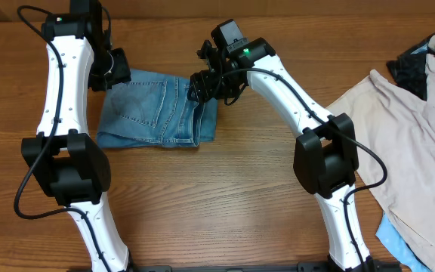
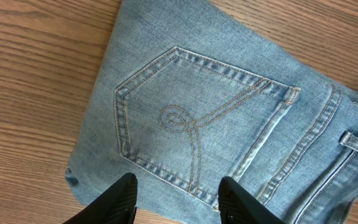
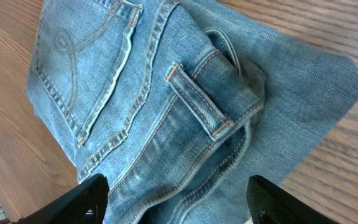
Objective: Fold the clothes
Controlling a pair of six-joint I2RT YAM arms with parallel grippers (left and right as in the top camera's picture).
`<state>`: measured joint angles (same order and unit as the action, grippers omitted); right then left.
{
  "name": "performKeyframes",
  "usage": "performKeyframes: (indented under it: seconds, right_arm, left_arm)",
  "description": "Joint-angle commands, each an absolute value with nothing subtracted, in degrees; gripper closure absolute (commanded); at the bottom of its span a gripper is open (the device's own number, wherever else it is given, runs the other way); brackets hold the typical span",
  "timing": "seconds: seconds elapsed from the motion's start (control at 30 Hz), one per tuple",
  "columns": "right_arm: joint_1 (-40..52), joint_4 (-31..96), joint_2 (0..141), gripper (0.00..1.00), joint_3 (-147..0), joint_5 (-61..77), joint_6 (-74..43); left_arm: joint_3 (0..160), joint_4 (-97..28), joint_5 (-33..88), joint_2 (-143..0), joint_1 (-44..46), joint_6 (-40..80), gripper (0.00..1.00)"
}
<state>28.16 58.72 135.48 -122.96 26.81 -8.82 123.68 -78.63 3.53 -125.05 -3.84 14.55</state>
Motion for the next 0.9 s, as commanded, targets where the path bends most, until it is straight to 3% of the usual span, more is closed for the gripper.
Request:
performKeyframes:
  seconds: [0.0,0.13,0.27,0.43,0.53,0.87]
  right_arm:
    - [28.27,57.10,137.29,0.25,-121.84,28.16,-8.99]
    - [28.27,54.17,140.07,0.27,-121.12,29.30,-8.93]
    - [28.29,52.10,141.62,0.45,-121.12,32.60,-8.51]
    - [28.27,50.81,141.62,0.52,-121.12,32.47,-8.51]
    - [28.27,50.61,141.62,0.96,-121.14,32.49,-8.49]
    - [27.83,55.51,136.35,0.96,-131.74,26.98,-7.18]
  left_arm:
    - [123.85,-78.85,2.74,-125.36,-3.73,13.28,0.54]
    - [123.85,-78.89,2.74,-125.36,-3.73,13.28,0.54]
    - [123.85,-79.00,2.74,-125.36,-3.73,13.30,0.54]
    - [123.85,-79.53,2.74,-125.36,-3.73,13.28,0.54]
    - [123.85,-79.70,2.74,-125.36,-3.73,13.28,0.53]
    - [123.85,-80.07,2.33,-125.36,-3.73,12.82,0.54]
